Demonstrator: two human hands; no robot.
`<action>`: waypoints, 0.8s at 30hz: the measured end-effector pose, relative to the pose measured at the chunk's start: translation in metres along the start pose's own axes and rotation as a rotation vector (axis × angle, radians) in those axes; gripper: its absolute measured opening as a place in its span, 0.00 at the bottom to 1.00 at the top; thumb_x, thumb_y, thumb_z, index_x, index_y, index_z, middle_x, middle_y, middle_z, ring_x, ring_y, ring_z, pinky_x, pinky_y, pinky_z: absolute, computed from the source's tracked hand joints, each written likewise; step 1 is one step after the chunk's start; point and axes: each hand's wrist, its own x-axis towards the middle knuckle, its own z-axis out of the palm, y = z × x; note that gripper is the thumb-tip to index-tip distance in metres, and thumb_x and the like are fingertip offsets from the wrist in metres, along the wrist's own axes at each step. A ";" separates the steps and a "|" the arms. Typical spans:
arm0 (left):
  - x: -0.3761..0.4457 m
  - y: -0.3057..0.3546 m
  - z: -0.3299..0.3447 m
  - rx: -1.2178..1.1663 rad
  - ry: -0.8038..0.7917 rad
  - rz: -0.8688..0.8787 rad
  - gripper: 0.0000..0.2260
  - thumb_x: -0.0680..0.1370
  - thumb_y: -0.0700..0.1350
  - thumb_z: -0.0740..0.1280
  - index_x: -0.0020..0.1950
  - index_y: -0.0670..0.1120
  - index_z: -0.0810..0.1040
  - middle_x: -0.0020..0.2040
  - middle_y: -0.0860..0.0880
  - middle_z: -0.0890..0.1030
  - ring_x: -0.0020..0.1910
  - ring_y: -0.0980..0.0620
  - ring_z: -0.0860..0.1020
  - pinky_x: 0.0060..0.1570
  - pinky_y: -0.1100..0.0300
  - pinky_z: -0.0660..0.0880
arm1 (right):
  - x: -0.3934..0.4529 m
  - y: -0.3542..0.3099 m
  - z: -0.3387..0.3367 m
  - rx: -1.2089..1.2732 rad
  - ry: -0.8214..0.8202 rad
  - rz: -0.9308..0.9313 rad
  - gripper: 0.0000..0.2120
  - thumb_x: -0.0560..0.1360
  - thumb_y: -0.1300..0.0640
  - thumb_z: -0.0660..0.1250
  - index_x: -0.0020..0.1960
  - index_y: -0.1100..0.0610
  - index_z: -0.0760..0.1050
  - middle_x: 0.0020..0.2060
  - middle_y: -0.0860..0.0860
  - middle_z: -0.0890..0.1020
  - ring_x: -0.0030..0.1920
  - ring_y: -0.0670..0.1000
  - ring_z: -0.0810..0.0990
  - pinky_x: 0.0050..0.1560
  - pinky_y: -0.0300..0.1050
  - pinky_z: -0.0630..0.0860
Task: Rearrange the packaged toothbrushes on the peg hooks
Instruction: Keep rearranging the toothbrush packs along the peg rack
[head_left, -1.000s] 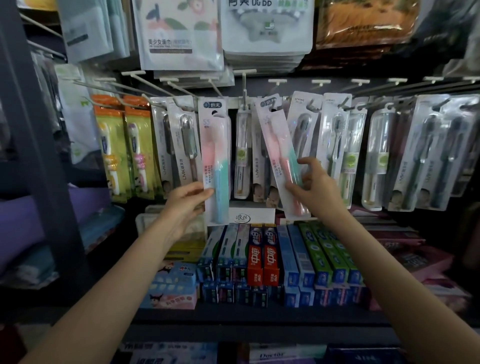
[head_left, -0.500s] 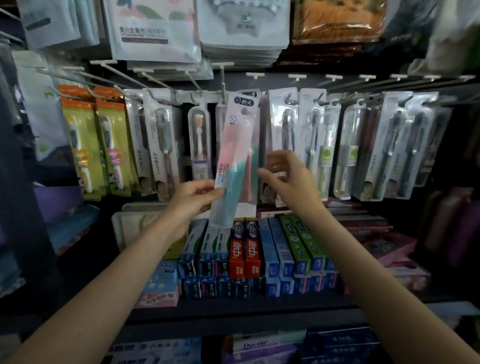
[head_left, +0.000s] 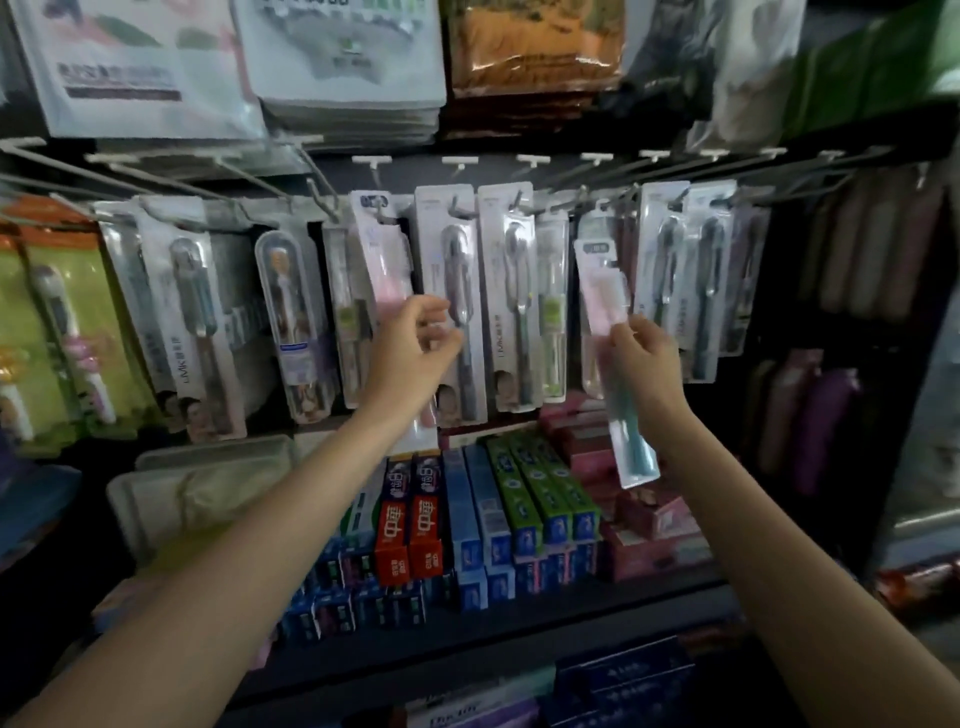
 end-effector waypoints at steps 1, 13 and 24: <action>0.002 0.002 0.008 0.036 0.031 0.016 0.16 0.75 0.43 0.67 0.62 0.44 0.71 0.56 0.51 0.75 0.48 0.62 0.74 0.47 0.75 0.70 | 0.005 0.005 -0.008 -0.053 0.017 -0.022 0.10 0.75 0.59 0.57 0.35 0.58 0.68 0.29 0.53 0.70 0.31 0.49 0.68 0.35 0.42 0.64; 0.010 0.020 0.062 0.303 0.246 0.274 0.20 0.74 0.39 0.68 0.64 0.43 0.68 0.62 0.42 0.67 0.59 0.48 0.70 0.54 0.69 0.64 | 0.065 -0.019 -0.063 -0.365 0.069 -0.280 0.09 0.76 0.60 0.56 0.37 0.59 0.68 0.29 0.50 0.69 0.30 0.48 0.67 0.27 0.32 0.62; 0.008 0.014 0.067 0.349 0.235 0.224 0.19 0.74 0.38 0.66 0.65 0.44 0.69 0.61 0.41 0.67 0.62 0.45 0.67 0.62 0.61 0.61 | 0.075 -0.016 -0.065 -0.685 0.175 -0.341 0.12 0.77 0.60 0.54 0.57 0.63 0.71 0.50 0.61 0.76 0.49 0.61 0.75 0.39 0.45 0.64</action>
